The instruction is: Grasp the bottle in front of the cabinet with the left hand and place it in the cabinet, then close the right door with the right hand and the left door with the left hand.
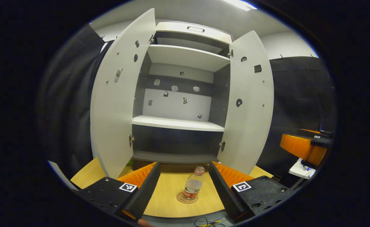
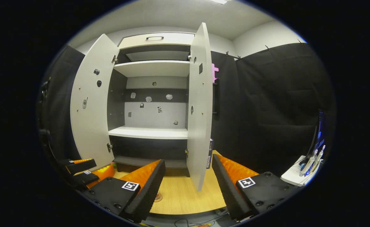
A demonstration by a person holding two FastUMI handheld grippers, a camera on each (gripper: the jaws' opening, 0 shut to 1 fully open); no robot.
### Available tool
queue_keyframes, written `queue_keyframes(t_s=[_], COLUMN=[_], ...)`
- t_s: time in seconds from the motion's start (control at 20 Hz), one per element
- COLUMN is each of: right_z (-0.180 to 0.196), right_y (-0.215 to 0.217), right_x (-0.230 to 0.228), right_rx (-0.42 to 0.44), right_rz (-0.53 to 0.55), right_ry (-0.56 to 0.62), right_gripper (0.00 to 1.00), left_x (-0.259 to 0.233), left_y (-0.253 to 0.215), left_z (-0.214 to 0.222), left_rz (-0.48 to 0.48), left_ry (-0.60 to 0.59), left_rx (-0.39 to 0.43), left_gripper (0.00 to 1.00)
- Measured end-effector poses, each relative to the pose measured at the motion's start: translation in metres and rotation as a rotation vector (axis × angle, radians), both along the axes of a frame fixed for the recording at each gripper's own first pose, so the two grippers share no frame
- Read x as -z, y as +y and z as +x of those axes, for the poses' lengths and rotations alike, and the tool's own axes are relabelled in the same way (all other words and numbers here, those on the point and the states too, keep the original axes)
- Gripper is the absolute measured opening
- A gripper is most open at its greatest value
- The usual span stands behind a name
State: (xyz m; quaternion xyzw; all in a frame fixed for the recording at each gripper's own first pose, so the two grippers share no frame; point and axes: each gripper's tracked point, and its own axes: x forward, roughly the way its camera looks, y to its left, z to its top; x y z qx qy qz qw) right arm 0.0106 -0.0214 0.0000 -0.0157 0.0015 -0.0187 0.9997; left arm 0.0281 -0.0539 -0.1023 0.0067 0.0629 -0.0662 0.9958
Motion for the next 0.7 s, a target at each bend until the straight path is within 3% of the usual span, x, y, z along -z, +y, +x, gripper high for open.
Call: queue_keyframes(t_s=[0.35, 0.7], right_z=[0.006, 0.014], right_y=[-0.025, -0.051], right_x=[-0.005, -0.008], right_rx=[0.045, 0.081], right_rz=[-0.02, -0.044], right_ry=[0.008, 0.024], right_gripper=[0.98, 0.98], left_x=[0.093, 0.18], left_y=[-0.029, -0.029], left_z=[0.025, 0.061], left_rz=[0.011, 0.023], left_ry=[0.126, 0.25], left_rx=[0.034, -0.004], left_gripper=[0.95, 0.95])
